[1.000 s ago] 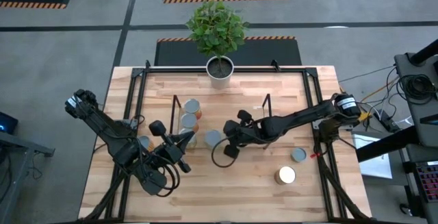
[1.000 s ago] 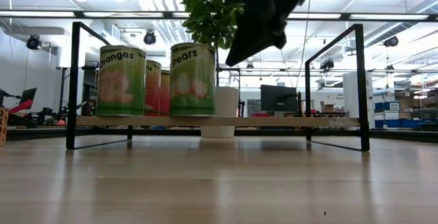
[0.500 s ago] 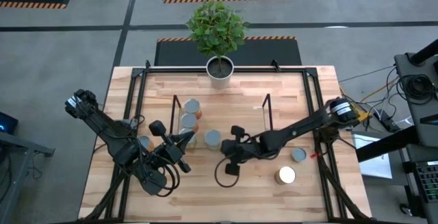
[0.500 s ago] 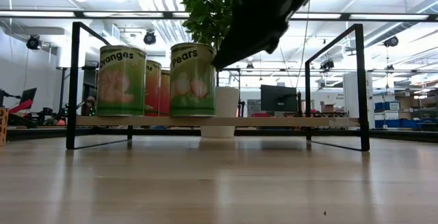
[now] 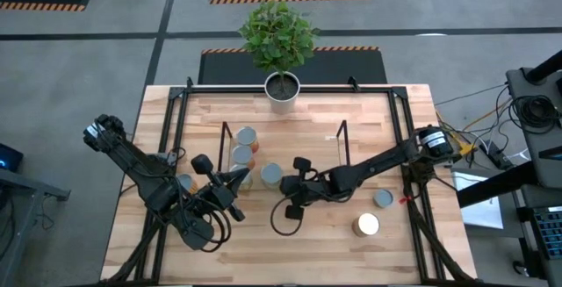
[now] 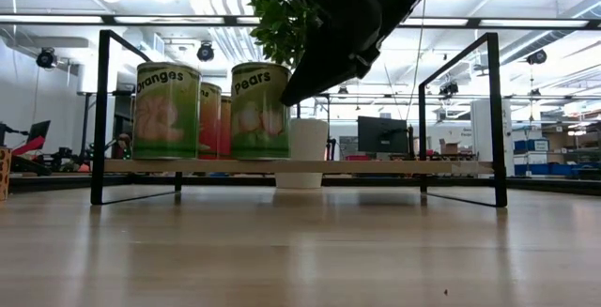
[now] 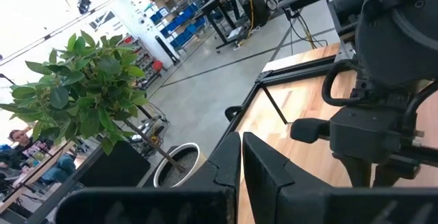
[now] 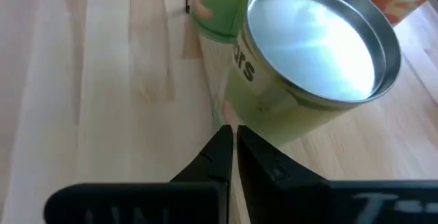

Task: Pick and place cans onto a shelf
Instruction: Adjust the cans on the shelf

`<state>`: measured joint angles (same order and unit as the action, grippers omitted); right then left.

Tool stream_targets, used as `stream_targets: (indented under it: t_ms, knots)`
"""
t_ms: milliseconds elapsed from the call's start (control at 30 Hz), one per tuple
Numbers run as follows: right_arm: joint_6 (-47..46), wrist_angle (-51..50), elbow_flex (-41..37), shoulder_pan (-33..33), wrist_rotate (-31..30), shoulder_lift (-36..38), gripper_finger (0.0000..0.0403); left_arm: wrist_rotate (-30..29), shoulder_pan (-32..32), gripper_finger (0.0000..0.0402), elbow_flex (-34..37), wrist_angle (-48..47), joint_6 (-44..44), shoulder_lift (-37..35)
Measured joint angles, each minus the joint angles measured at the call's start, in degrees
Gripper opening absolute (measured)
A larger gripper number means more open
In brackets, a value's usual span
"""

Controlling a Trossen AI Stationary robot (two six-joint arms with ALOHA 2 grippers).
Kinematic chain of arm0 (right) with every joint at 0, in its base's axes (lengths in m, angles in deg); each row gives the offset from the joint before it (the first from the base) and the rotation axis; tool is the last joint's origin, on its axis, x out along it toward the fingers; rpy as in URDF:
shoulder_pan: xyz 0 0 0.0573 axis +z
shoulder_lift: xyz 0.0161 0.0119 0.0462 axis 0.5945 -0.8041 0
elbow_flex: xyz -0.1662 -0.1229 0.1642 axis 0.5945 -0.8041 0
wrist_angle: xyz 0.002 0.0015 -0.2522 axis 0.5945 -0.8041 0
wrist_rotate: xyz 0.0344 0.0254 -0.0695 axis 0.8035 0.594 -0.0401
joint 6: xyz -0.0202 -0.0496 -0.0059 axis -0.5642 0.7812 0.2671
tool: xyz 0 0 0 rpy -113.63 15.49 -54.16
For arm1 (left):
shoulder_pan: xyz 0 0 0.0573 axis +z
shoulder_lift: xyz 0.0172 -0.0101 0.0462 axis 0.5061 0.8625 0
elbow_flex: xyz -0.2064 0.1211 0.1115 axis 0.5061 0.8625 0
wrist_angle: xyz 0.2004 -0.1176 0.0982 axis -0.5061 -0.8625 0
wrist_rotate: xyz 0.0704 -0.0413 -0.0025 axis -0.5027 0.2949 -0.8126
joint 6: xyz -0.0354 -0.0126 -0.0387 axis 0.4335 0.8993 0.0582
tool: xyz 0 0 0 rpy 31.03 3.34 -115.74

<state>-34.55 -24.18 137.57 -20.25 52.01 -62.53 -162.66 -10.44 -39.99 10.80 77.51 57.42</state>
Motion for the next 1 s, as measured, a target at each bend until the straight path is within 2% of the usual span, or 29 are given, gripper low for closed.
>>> stream_targets:
  t_ms: [300, 600, 1000]
  knots:
    - [-0.42, -8.03, 0.0, -0.41, -0.46, 1.2, 0.0012, 0.0, 0.0, 0.0, 0.0, 0.03, -0.01, 0.0]
    - [0.48, -7.49, 0.0, -3.49, -4.56, 0.92, 0.0012, 0.0, 0.0, 0.0, 0.0, 0.04, 0.0, 0.0]
    - [1.35, -12.99, 4.54, -2.25, -4.72, 3.49, 0.0012, 0.59, 0.02, 0.0, 0.0, -0.73, 0.0, 0.0]
